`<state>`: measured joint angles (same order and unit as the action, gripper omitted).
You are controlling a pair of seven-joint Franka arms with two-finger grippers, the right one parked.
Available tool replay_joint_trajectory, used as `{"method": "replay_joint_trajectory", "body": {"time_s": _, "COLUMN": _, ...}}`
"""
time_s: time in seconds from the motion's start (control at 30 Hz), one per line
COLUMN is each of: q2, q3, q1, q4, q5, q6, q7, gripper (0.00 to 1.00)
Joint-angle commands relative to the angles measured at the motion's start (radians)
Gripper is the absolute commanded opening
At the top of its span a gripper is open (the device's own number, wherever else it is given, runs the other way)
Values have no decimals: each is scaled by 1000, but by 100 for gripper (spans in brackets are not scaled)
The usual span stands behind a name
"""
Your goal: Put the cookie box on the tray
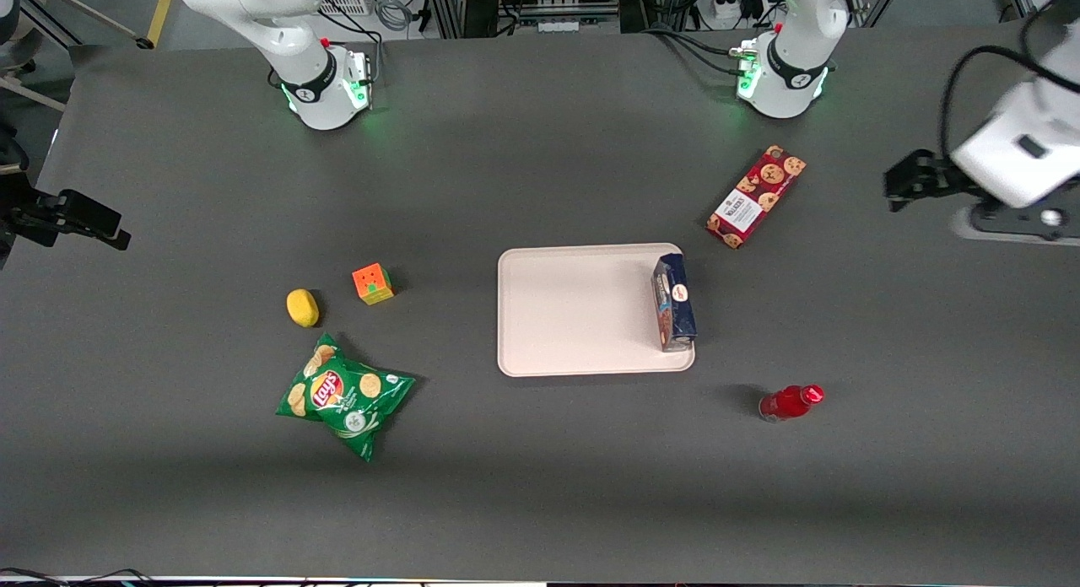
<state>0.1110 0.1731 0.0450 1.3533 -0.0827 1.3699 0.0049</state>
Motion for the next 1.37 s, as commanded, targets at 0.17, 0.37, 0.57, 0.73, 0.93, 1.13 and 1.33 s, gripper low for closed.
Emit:
{"method": "replay_joint_trajectory", "body": {"time_s": 0.17, "q2": -140, "q3": -90, "q1": -20, "q4": 320, "q5": 101, "q6": 296, "q7": 11, "gripper": 100}}
{"method": "replay_joint_trajectory", "body": {"time_s": 0.37, "q2": -129, "q3": -69, "q1": -37, "q4": 313, "q5": 103, "q6": 320, "q7": -34, "gripper": 100}}
{"method": "replay_joint_trajectory", "body": {"time_s": 0.57, "q2": -128, "q3": -34, "q1": -45, "q4": 313, "q5": 100, "q6": 319, "q7": -86, "gripper": 100}}
{"method": "replay_joint_trajectory", "body": {"time_s": 0.73, "q2": -123, "q3": -29, "q1": -54, "q4": 311, "q5": 100, "q6": 321, "q7": -91, "gripper": 100}}
{"method": "replay_joint_trajectory", "body": {"time_s": 0.93, "q2": -111, "q3": -27, "q1": -65, "q4": 310, "q5": 98, "q6": 322, "q7": -91, "gripper": 100}}
{"method": "replay_joint_trajectory", "body": {"time_s": 1.13, "q2": -97, "q3": -23, "q1": -66, "q4": 302, "q5": 87, "q6": 322, "q7": -89, "gripper": 100}}
{"method": "replay_joint_trajectory", "body": {"time_s": 1.33, "q2": -93, "q3": -11, "q1": -68, "q4": 296, "q5": 80, "q6": 322, "q7": -91, "gripper": 100}}
